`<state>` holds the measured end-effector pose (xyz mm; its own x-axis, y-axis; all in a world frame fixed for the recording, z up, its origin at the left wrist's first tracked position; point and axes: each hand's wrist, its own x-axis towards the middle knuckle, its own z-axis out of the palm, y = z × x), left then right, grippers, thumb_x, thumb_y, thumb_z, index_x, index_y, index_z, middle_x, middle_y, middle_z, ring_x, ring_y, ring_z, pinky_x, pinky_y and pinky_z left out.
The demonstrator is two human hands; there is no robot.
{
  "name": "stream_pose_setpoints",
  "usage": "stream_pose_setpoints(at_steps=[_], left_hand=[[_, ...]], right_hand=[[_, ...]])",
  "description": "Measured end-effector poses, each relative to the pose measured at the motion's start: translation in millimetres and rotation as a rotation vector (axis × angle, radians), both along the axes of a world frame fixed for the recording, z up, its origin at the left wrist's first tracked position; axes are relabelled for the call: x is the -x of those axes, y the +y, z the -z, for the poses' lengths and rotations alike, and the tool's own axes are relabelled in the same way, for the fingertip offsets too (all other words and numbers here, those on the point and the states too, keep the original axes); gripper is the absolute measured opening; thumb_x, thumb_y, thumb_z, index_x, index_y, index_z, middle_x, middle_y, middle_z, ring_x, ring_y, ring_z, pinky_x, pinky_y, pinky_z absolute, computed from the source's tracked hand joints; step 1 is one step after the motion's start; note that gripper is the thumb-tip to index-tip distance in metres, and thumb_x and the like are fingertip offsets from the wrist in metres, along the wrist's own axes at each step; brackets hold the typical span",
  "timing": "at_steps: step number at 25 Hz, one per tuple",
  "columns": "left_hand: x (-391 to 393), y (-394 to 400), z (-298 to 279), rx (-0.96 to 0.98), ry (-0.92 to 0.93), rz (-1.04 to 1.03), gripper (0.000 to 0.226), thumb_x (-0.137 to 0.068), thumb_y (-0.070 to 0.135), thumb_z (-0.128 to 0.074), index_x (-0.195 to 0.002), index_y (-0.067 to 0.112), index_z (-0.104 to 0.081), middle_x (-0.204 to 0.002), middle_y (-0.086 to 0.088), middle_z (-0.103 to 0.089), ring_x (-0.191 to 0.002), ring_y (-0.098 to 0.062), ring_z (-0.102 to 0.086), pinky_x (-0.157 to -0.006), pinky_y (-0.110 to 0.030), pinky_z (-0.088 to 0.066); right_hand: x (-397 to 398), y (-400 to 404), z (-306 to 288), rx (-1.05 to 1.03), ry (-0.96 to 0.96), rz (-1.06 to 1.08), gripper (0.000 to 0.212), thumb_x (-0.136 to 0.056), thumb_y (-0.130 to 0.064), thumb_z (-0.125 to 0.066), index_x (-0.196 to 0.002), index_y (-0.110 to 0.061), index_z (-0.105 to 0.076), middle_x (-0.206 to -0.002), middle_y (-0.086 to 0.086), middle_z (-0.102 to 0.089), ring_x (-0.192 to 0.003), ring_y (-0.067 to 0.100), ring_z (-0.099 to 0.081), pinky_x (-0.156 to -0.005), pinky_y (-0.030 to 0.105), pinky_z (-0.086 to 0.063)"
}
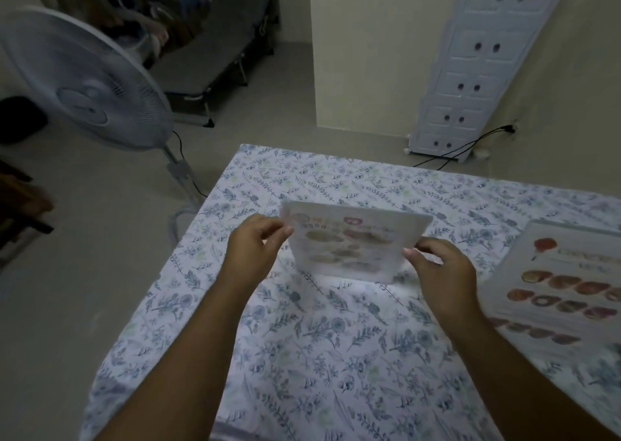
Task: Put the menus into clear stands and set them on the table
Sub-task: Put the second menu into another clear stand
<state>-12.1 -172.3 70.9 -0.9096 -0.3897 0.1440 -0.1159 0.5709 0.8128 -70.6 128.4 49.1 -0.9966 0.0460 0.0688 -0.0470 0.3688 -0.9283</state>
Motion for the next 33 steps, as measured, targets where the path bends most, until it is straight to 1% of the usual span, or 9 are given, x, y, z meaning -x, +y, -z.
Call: stream_pose_setpoints(at_steps=[3, 6, 9, 13, 18, 23, 30, 32, 33], left_hand=[[7, -2, 0, -0.115, 0.052, -0.027, 0.012, -0.095, 0.023, -0.070, -0.090, 0.032, -0.075, -0.093, 0.013, -0.073, -0.088, 0.004, -0.067, -0.078, -0.018, -0.055], [10, -5, 14, -0.268, 0.047, -0.031, 0.015, -0.099, 0.023, -0.064, -0.102, 0.022, -0.079, -0.099, 0.009, -0.080, -0.096, -0.011, -0.074, -0.084, -0.035, -0.061], [10, -10, 28, -0.294, 0.061, -0.038, 0.018, -0.100, 0.027, -0.062, -0.106, 0.021, -0.078, -0.102, 0.009, -0.080, -0.098, -0.012, -0.075, -0.085, -0.037, -0.062], [7, -1, 39, -0.192, 0.042, -0.056, 0.018, -0.102, 0.033, -0.057, -0.095, 0.045, -0.069, -0.092, 0.029, -0.074, -0.085, 0.005, -0.071, -0.066, -0.011, -0.054], [7, 5, 54, -0.188, 0.084, -0.103, 0.018, -0.103, 0.038, -0.053, -0.098, 0.036, -0.071, -0.090, 0.018, -0.074, -0.078, -0.003, -0.070, -0.062, -0.021, -0.057], [12, 2, 60, -0.211, 0.086, -0.094, 0.021, -0.102, 0.041, -0.053, -0.104, 0.034, -0.073, -0.093, 0.016, -0.076, -0.083, -0.004, -0.072, -0.069, -0.032, -0.062], [6, 4, 55, -0.186, 0.068, -0.111, 0.024, -0.103, 0.041, -0.051, -0.097, 0.030, -0.071, -0.084, 0.009, -0.075, -0.076, -0.012, -0.070, -0.067, -0.044, -0.060], [0, 10, 48, -0.137, 0.042, -0.099, 0.032, -0.106, 0.042, -0.045, -0.111, 0.026, -0.072, -0.098, 0.007, -0.077, -0.089, -0.013, -0.072, -0.077, -0.045, -0.061], [-5, 14, 45, -0.109, 0.022, -0.095, 0.037, -0.107, 0.042, -0.040, -0.125, 0.026, -0.068, -0.117, 0.006, -0.075, -0.108, -0.014, -0.069, -0.092, -0.043, -0.059]], right_hand=[[2, -16, -2, 0.022, 0.003, -0.014, 0.014, -0.091, -0.018, -0.069, -0.092, -0.032, -0.072, -0.089, -0.015, -0.073, -0.082, -0.005, -0.066, -0.065, 0.007, -0.047], [-1, -27, 4, 0.048, 0.001, -0.002, 0.017, -0.092, -0.021, -0.068, -0.089, -0.038, -0.068, -0.085, -0.017, -0.072, -0.080, 0.001, -0.068, -0.067, 0.022, -0.055], [-5, -32, 12, -0.009, 0.021, -0.005, 0.021, -0.094, -0.026, -0.065, -0.084, -0.044, -0.063, -0.086, -0.028, -0.069, -0.079, -0.010, -0.065, -0.058, 0.009, -0.050], [-13, -33, 30, -0.125, 0.085, -0.012, 0.014, -0.096, -0.023, -0.063, -0.090, -0.036, -0.061, -0.079, -0.019, -0.068, -0.079, -0.014, -0.064, -0.056, 0.004, -0.047], [-10, -36, 43, -0.180, 0.094, 0.010, 0.013, -0.097, -0.021, -0.061, -0.089, -0.030, -0.062, -0.080, -0.017, -0.068, -0.078, -0.010, -0.065, -0.055, 0.006, -0.048], [-8, -37, 46, -0.214, 0.106, 0.011, 0.007, -0.098, -0.024, -0.060, -0.093, -0.026, -0.064, -0.082, -0.017, -0.067, -0.077, -0.008, -0.066, -0.055, 0.009, -0.050], [-13, -38, 38, -0.269, 0.100, 0.024, 0.007, -0.098, -0.025, -0.060, -0.091, -0.025, -0.063, -0.077, -0.021, -0.064, -0.075, -0.004, -0.065, -0.053, 0.005, -0.043], [-16, -36, 30, -0.303, 0.048, -0.023, 0.008, -0.099, -0.030, -0.057, -0.096, -0.029, -0.065, -0.083, -0.020, -0.065, -0.081, 0.004, -0.067, -0.057, 0.013, -0.046], [-20, -32, 27, -0.346, 0.024, -0.068, 0.015, -0.100, -0.035, -0.054, -0.105, -0.029, -0.066, -0.091, -0.016, -0.067, -0.089, 0.010, -0.068, -0.064, 0.021, -0.051]])
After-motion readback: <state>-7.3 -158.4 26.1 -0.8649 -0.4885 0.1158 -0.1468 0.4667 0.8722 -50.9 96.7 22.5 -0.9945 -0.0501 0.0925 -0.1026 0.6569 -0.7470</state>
